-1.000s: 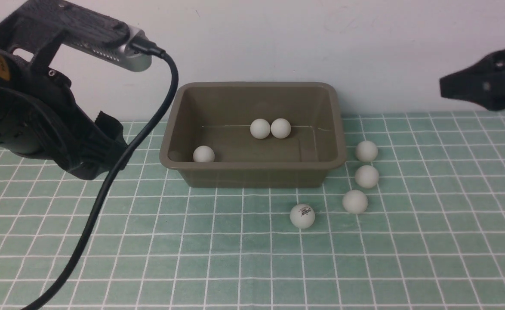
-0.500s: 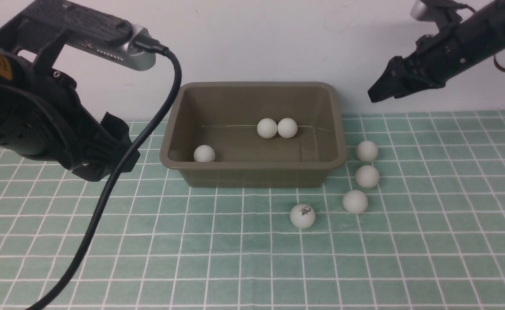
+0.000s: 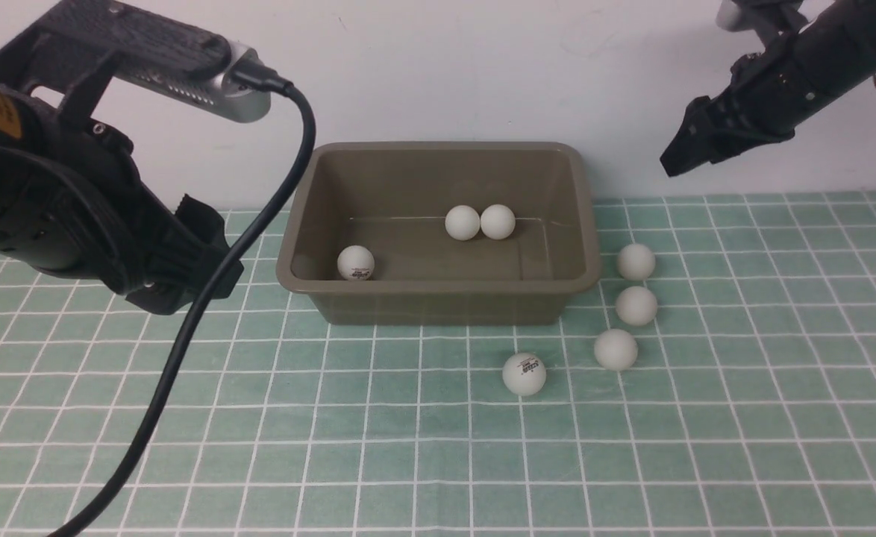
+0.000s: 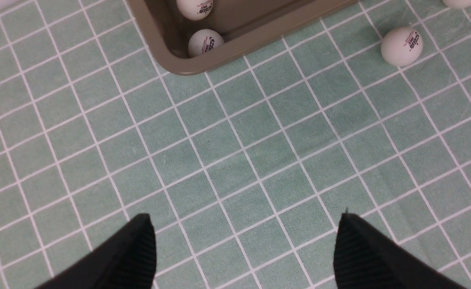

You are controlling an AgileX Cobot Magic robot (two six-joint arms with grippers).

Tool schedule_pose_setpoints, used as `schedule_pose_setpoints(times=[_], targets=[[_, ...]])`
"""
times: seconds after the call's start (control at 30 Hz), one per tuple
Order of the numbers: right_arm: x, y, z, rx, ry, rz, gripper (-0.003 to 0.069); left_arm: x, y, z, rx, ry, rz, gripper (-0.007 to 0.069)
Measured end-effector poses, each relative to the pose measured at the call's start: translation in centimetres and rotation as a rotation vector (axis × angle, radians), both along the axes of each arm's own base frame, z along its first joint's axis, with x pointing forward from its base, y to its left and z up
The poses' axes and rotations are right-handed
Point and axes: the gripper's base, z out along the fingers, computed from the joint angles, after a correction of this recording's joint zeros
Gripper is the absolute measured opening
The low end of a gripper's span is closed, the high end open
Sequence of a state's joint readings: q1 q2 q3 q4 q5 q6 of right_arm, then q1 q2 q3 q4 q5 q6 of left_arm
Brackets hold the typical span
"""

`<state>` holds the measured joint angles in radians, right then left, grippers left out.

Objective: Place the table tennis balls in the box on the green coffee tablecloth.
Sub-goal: 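Reach for and grasp a ping pong ball on the table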

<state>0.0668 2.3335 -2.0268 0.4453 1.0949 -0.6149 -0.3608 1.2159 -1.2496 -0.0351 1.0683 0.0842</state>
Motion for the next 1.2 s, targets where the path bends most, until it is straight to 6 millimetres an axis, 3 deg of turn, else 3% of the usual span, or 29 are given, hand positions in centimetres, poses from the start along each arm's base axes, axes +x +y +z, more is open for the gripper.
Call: schedule_pose_setpoints(times=[0.1,0.37,0.5,0.6,0.7,0.83,0.9,1.03,1.2], targets=[[0.2,0.1,-1.7,-0.002,0.031,0.001,0.0475,0.0,0.0,0.0,0.000,0.000,0.000,0.0532],[0.2,1.7,-3.8,0.012,0.069,0.022,0.0472,0.0,0.0,0.0,0.000,0.000,0.001,0.0532],[0.4,1.7,-4.4,-0.028,0.064,-0.010,0.0347,0.0,0.0,0.0,0.000,0.000,0.001,0.0532],[0.4,0.9,-3.5,-0.115,0.039,-0.020,0.0356,0.0,0.0,0.0,0.000,0.000,0.001,0.0532],[0.1,0.5,-0.3,-0.142,-0.026,-0.024,0.0356,0.0,0.0,0.0,0.001,0.000,0.001,0.0532],[-0.9,1.6,5.6,0.004,-0.131,-0.023,0.0356,0.0,0.0,0.0,0.002,-0.005,0.001,0.0532],[-1.3,2.5,7.2,0.107,-0.157,0.001,0.0356,0.1,0.0,0.0,0.000,-0.009,0.001,0.0532],[-1.9,4.9,8.0,0.265,-0.159,0.099,0.0356,0.1,0.0,0.1,-0.001,-0.012,0.002,0.0532],[-2.4,7.8,6.4,0.300,-0.139,0.240,0.0356,0.1,0.0,0.1,-0.001,-0.012,0.002,0.0532]])
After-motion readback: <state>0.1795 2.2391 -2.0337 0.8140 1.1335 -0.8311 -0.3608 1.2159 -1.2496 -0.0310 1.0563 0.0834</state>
